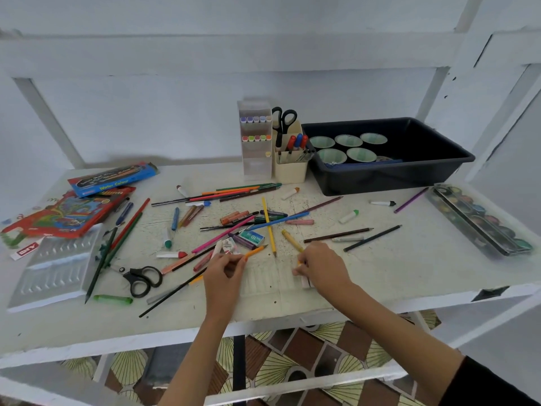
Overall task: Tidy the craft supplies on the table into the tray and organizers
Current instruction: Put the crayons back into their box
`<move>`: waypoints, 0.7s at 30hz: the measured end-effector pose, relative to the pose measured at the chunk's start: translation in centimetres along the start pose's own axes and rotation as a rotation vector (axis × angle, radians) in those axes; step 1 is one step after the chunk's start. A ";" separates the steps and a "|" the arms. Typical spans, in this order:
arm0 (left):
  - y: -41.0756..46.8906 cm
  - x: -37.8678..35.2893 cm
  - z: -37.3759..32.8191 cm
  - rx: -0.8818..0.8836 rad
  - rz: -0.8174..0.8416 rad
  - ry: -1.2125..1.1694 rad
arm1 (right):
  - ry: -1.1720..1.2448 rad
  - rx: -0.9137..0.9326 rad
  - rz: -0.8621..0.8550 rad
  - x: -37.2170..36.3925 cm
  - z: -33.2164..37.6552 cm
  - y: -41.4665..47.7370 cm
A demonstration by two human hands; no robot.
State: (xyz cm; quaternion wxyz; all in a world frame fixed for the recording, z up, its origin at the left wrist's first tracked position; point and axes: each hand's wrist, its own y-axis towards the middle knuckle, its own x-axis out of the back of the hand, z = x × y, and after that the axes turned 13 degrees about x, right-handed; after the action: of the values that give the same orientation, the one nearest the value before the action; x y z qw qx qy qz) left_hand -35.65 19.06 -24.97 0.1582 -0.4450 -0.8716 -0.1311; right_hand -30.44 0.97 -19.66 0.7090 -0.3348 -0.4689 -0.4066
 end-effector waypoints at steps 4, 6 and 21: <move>-0.1 0.1 0.0 -0.014 0.010 -0.011 | -0.264 0.187 -0.015 -0.7 0.2 -1.1; -0.1 0.1 0.0 -0.020 0.012 -0.004 | -0.348 0.251 -0.017 -0.8 0.3 -1.6; -0.3 0.0 -0.3 -0.071 -0.085 0.097 | 0.418 0.189 -0.175 0.8 -3.5 -1.7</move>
State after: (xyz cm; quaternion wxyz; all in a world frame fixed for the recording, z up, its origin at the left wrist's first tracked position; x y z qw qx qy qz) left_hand -35.89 18.76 -24.71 0.1787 -0.4062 -0.8757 -0.1901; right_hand -30.38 -2.93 -19.95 0.7808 -0.1336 -0.3751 -0.4814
